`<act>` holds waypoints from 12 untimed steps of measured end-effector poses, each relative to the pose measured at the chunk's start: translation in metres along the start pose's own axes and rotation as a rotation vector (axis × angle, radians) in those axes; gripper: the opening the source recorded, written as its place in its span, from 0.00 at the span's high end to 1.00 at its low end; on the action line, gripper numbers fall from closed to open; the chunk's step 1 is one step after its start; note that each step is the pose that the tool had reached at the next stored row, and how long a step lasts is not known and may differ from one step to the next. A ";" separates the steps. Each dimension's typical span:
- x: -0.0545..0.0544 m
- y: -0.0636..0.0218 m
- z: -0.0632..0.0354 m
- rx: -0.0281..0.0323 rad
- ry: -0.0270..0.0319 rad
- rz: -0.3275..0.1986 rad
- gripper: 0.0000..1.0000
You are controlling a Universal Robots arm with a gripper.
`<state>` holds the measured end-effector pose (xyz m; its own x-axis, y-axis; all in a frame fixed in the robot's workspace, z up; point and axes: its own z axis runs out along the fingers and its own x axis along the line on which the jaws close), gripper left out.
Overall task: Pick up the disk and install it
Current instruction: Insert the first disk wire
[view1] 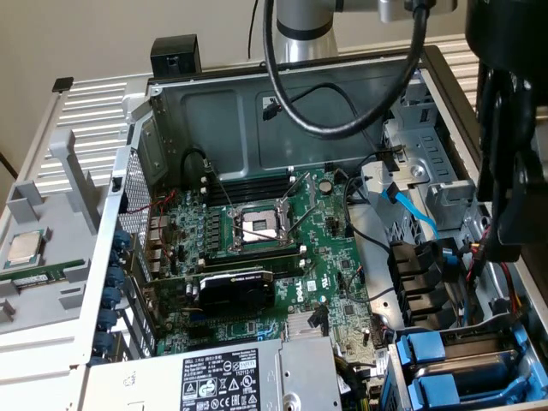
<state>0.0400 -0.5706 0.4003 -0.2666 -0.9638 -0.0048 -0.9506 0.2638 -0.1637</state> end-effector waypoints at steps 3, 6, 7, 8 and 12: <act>0.000 0.0000 0.0000 -0.0002 -0.0087 -0.053 0.45; 0.000 0.0001 0.0000 -0.0005 -0.0176 -0.106 0.45; 0.000 0.0001 0.0000 -0.0006 -0.0208 -0.125 0.45; 0.000 0.0001 0.0000 -0.0006 -0.0238 -0.143 0.45; 0.000 0.0001 0.0000 -0.0010 -0.0356 -0.214 0.45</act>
<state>0.0400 -0.5707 0.4002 -0.0530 -0.9986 -0.0049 -0.9851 0.0531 -0.1638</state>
